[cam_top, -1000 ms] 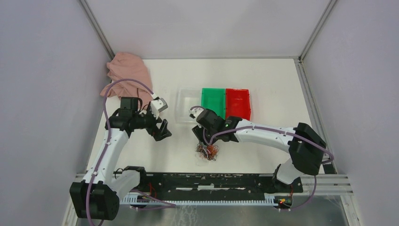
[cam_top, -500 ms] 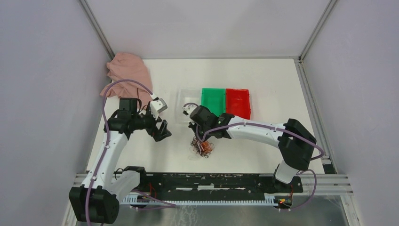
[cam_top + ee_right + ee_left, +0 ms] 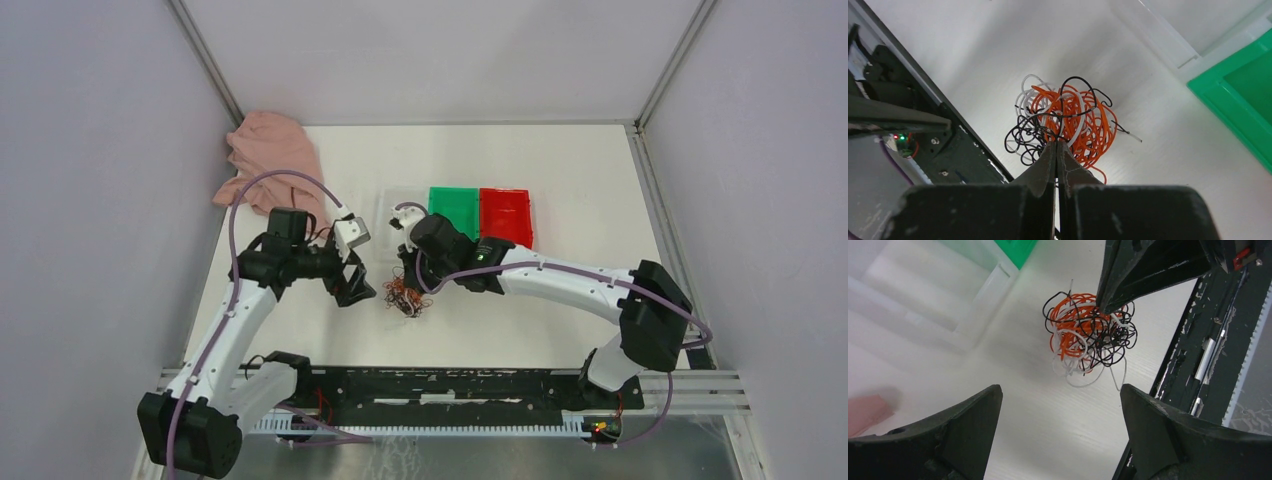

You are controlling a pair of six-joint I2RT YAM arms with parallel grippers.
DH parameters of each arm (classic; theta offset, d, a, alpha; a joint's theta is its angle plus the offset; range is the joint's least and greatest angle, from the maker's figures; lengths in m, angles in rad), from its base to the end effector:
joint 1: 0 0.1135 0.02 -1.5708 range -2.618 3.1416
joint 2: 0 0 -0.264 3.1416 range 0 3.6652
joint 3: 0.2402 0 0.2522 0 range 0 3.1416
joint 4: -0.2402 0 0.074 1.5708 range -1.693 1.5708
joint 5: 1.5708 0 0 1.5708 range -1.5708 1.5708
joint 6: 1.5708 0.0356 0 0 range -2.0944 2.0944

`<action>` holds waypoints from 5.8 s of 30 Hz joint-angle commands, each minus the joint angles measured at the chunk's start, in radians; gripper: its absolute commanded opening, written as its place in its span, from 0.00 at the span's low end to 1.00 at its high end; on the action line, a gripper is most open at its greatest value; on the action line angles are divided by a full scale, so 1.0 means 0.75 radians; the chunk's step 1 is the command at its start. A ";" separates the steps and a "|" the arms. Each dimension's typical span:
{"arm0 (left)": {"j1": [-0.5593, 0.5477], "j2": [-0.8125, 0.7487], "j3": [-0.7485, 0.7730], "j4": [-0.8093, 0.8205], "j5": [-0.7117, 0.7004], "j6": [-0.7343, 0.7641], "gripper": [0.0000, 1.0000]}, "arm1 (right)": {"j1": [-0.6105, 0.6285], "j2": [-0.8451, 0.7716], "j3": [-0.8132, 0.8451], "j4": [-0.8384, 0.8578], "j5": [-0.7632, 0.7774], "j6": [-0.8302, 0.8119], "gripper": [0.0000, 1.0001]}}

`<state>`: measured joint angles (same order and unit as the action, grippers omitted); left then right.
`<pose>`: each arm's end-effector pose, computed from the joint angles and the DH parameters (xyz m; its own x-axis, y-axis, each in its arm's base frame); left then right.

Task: Untangle the cables
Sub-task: Untie the cable.

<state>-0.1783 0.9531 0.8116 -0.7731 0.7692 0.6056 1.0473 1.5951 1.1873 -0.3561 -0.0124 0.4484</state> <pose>0.1716 -0.0561 0.2747 -0.3308 0.4752 -0.8153 0.8920 0.4394 -0.1058 0.1767 0.3070 0.2595 -0.6890 -0.3265 -0.6470 -0.6345 0.7032 0.3208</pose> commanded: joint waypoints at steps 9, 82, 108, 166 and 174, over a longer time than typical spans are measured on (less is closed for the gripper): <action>-0.109 0.032 0.084 0.043 -0.043 -0.030 0.88 | 0.021 -0.054 0.094 0.129 -0.145 0.076 0.00; -0.129 -0.912 -0.398 0.279 0.374 1.332 0.36 | 0.060 -0.145 0.168 0.138 -0.625 0.104 0.00; -0.130 -1.089 -0.512 0.464 0.336 1.203 0.03 | 0.047 -0.238 0.099 0.052 -0.469 0.057 0.18; -0.130 -0.872 -0.306 0.025 0.187 1.102 0.92 | -0.085 -0.227 0.165 -0.018 -0.511 0.095 0.00; -0.130 -0.659 -0.183 0.313 0.333 0.063 0.82 | -0.081 -0.170 0.218 0.044 -0.646 0.127 0.00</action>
<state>-0.2779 0.4381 0.6758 -0.6781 0.9440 1.1229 0.9825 1.4578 1.2762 -0.3882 -0.4141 0.5423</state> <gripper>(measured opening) 0.844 0.009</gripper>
